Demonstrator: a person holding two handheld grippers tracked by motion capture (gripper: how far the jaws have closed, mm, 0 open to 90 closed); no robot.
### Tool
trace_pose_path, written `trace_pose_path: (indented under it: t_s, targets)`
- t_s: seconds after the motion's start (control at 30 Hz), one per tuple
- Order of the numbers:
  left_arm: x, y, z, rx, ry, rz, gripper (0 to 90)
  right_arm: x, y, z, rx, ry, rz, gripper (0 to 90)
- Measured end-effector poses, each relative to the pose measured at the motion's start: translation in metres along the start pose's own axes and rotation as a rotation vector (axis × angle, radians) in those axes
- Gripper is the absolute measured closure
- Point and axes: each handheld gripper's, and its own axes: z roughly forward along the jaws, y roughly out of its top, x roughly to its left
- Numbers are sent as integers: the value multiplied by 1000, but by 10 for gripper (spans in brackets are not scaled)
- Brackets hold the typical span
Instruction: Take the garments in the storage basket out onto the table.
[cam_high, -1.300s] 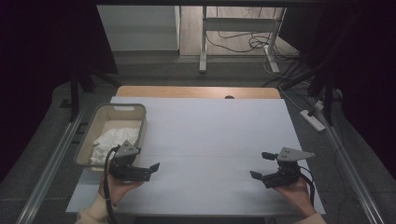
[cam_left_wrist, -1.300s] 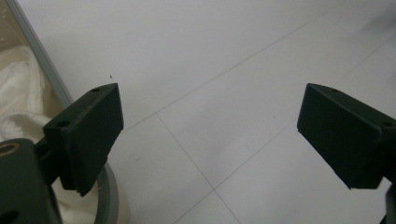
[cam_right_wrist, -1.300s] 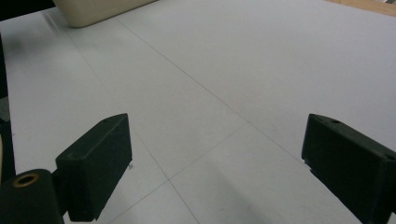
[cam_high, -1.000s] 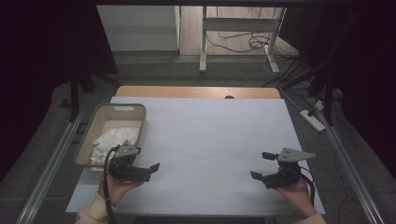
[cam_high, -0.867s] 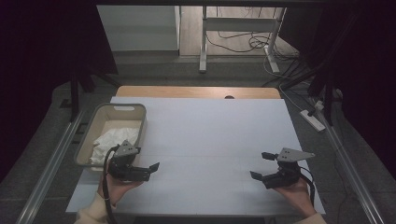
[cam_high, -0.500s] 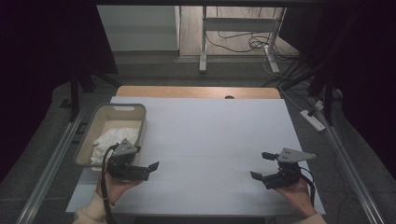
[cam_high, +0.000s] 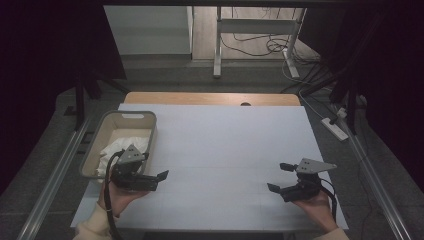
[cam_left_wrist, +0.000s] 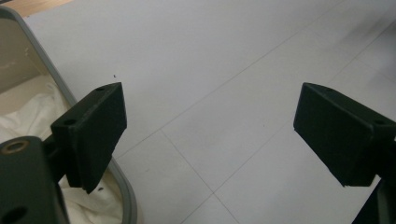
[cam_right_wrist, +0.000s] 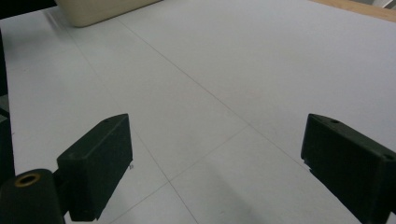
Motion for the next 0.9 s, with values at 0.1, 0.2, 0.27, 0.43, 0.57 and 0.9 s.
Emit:
trace_pose_path:
  t_s: [0.1,0.2,0.27,0.43,0.57,0.9]
  targets:
    - [4,4,-1,-7,-3,-8,104,1,0,0,-1,-3,5,88]
    - [6,6,-1,-14,-2,-15,105,1,0,-1,-1,-2,4,88]
    - [8,9,1,-8,7,-10,105,1,0,0,1,-3,1,88]
    - [14,15,-1,8,21,-8,105,0,0,1,4,-3,1,88]
    - [19,22,-8,2,35,-7,104,-1,0,1,2,-5,3,88]
    - [26,33,-17,4,55,7,104,0,0,4,9,0,6,88]
